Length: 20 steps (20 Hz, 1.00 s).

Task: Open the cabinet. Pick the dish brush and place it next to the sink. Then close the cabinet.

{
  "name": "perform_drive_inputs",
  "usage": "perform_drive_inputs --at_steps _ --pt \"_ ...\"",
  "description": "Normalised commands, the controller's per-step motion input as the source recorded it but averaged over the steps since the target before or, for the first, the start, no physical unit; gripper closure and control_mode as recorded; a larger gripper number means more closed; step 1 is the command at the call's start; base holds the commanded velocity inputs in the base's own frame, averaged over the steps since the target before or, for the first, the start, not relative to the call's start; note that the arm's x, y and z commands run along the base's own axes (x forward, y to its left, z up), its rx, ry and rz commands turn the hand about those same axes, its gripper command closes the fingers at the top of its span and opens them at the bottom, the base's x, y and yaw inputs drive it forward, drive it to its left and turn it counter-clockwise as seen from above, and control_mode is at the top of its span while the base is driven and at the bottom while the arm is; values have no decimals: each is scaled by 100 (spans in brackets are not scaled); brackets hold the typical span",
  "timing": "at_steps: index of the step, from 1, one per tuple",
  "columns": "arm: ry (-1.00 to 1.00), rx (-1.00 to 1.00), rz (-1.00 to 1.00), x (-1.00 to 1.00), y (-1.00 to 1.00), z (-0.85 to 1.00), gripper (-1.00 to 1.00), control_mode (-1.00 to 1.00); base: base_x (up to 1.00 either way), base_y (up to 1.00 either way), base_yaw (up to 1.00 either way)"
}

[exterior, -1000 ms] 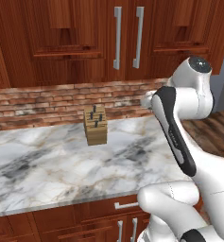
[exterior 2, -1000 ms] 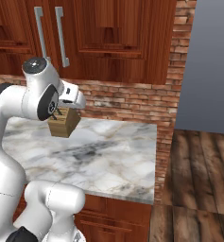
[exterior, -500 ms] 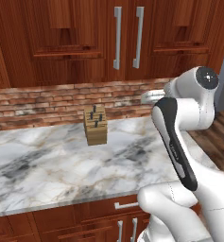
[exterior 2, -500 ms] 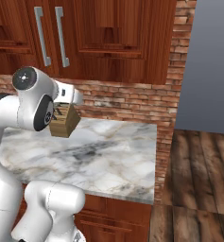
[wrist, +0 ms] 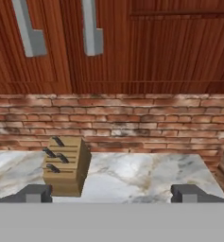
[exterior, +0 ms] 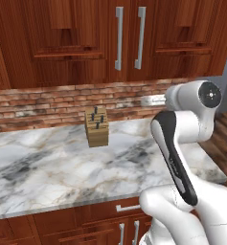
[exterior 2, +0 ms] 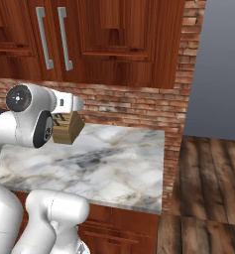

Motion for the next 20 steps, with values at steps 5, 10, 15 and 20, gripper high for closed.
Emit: perform_drive_inputs --at_steps 5,10,15,20 --pt "-7 0 0 0 25 0 -100 -100 0 0 0" --pt "0 0 0 -27 0 9 -100 -100 0 0 0" --pt "0 0 0 -40 0 41 -100 -100 0 0 0" --pt "2 0 -5 -40 0 76 -100 -100 0 0 0"
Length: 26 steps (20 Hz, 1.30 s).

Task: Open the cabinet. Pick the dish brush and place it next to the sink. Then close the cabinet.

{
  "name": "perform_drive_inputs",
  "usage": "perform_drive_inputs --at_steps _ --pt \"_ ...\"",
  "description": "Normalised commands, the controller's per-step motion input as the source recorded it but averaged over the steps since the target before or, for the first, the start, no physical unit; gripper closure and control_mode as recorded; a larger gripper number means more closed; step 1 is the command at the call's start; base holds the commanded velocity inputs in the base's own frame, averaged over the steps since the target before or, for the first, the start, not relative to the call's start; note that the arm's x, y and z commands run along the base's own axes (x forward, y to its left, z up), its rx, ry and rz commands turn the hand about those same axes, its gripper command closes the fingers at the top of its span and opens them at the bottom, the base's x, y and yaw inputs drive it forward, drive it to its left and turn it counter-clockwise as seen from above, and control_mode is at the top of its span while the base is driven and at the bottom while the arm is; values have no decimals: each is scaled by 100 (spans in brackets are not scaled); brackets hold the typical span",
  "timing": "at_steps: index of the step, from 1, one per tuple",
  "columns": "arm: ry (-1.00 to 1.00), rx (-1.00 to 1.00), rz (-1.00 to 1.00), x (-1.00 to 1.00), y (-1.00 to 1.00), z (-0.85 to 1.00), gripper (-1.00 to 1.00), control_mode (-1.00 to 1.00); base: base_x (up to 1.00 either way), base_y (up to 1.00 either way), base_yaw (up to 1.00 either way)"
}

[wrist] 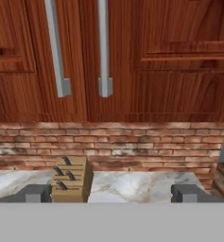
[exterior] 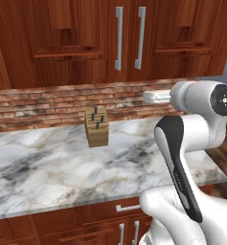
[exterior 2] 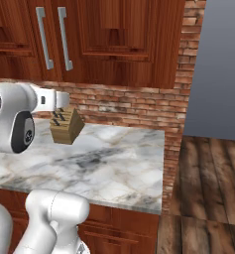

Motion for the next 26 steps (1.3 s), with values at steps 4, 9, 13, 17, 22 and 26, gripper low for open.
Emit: perform_drive_inputs --at_steps 4,9,13,17,22,26 --pt "5 0 -9 -28 0 84 -100 -100 0 0 0" --pt "8 0 -6 -6 0 66 -100 -100 0 0 0" --pt "9 0 0 0 0 51 -100 -100 0 0 0" --pt "10 8 6 0 0 1 -100 -100 0 0 0" --pt "0 11 16 0 0 0 -100 -100 0 0 0" --pt "0 2 10 21 0 -1 -100 -100 0 0 0"
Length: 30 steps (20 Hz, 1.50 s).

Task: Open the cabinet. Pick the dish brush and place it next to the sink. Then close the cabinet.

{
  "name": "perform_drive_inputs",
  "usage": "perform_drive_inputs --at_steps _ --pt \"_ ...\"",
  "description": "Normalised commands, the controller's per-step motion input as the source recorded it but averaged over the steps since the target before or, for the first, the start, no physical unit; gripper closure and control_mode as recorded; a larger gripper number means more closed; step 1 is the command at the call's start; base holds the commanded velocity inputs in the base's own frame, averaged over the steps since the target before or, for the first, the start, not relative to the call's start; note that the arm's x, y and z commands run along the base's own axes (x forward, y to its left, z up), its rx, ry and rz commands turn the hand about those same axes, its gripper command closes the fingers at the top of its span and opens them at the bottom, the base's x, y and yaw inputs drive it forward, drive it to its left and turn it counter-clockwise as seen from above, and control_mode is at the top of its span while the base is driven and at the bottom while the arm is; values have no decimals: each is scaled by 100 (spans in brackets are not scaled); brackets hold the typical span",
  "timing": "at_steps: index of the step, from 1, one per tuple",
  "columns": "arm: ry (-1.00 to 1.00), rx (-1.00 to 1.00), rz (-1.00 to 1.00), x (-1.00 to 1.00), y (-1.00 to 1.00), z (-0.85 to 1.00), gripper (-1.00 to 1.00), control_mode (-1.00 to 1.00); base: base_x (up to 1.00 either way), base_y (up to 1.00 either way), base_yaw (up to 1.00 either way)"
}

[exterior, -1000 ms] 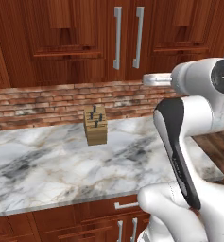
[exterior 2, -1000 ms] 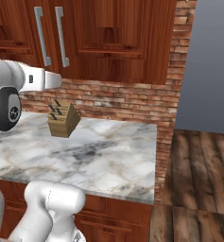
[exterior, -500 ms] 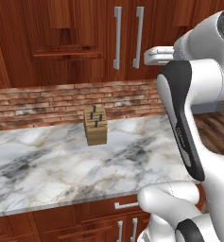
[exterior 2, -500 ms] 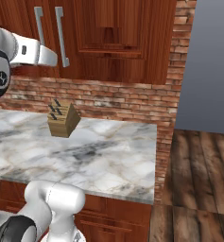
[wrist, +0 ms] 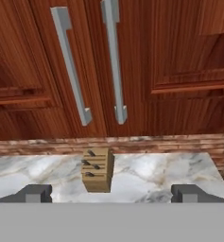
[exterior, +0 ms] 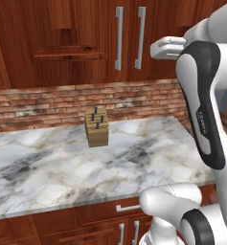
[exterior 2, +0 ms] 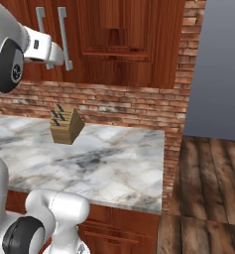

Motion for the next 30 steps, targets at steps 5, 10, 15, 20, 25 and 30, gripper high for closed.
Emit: perform_drive_inputs --at_steps 5,10,15,20,25,30 --pt "0 0 2 59 0 -7 -100 -100 0 0 0" --pt "0 0 0 58 0 -14 -100 -100 0 0 0" --pt "0 0 0 50 0 -10 -100 -100 0 0 0" --pt "0 0 0 37 0 -17 -100 -100 0 0 0" --pt "-1 0 0 3 9 -5 -100 -100 0 0 0" --pt "-10 -5 0 0 13 -5 -100 -100 0 0 0"
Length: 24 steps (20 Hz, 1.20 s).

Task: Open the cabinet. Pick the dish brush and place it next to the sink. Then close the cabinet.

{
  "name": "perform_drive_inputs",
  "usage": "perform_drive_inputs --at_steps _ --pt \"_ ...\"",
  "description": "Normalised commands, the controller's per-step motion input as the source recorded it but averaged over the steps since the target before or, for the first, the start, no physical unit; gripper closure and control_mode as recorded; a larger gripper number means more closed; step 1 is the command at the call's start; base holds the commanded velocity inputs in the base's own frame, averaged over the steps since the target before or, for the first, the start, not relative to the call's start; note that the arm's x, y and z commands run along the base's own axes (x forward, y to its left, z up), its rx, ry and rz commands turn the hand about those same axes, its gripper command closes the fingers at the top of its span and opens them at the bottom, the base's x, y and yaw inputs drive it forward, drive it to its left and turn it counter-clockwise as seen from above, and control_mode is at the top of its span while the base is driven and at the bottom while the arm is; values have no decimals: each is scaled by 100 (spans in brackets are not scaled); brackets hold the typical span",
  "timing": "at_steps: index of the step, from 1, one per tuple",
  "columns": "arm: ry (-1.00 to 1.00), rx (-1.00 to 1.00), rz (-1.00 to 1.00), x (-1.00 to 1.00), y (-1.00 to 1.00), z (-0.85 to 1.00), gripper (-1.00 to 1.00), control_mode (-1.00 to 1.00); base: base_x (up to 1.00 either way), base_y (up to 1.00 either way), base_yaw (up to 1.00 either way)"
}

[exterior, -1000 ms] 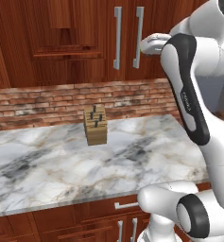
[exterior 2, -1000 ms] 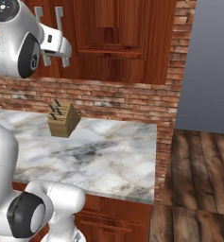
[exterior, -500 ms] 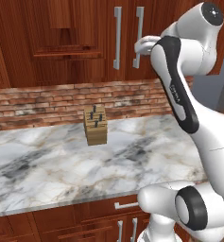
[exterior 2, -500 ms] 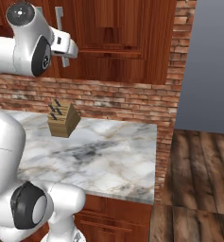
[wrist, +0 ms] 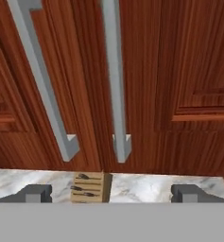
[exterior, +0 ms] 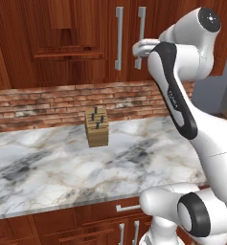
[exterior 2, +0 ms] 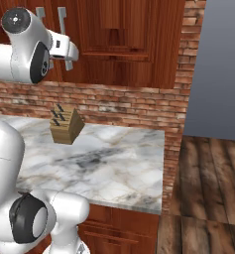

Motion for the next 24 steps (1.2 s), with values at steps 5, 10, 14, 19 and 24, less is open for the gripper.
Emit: perform_drive_inputs --at_steps 5,10,14,19,24 --pt "-5 -9 0 12 3 -8 -100 -100 0 0 0" --pt "3 -3 0 31 0 -1 -100 -100 0 0 0" --pt "3 0 0 33 4 0 -100 -100 0 0 0" --pt "4 0 -1 44 8 0 -100 -100 0 0 0" --pt "0 0 -2 49 3 -6 -100 -100 0 0 0"
